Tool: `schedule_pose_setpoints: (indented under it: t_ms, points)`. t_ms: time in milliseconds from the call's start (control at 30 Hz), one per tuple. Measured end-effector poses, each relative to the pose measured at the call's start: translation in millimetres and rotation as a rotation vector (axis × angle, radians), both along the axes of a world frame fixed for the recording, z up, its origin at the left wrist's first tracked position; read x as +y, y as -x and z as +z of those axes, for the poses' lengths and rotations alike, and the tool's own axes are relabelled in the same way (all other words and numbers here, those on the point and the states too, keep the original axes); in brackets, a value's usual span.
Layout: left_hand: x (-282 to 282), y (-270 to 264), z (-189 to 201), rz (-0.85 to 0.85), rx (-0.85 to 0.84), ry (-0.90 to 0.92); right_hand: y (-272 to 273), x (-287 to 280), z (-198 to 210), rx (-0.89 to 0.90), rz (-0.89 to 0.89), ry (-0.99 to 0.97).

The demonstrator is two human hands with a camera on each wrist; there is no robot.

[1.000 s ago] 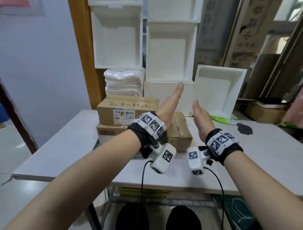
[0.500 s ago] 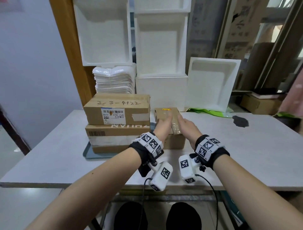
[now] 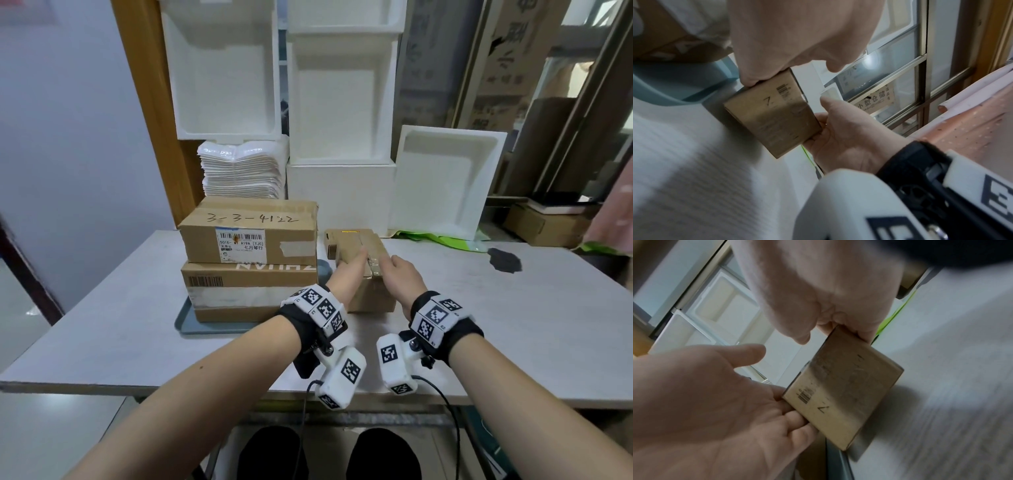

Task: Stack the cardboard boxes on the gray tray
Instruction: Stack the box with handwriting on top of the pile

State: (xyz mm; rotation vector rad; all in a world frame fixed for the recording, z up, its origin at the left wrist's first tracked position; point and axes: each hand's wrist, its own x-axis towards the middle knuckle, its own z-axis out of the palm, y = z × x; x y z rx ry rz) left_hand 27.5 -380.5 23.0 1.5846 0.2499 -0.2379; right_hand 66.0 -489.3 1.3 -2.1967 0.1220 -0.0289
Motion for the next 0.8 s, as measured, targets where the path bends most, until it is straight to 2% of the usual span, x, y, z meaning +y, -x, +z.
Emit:
schedule_pose_setpoints:
  t_ms: [167, 267, 433, 533, 633, 800]
  points:
    - [-3, 3, 17, -0.022, -0.11, 0.032, 4, -6, 17, -0.109, -0.04, -0.047]
    - [-8, 12, 36, -0.028, -0.164, -0.009, 7, -7, 33, -0.22, -0.104, -0.113]
    - [-8, 30, 75, -0.038, -0.261, 0.001, 20, -4, 78, -0.371, -0.16, -0.207]
    - [-1, 41, 107, -0.048, -0.311, 0.048, 28, -1, 109, -0.411, -0.141, -0.211]
    - [10, 26, 119, -0.047, -0.353, 0.061, 35, 7, 135, -0.441, -0.111, -0.211]
    - [35, 59, 150, -0.027, -0.43, 0.042, 52, 35, 168, -0.473, -0.039, -0.194]
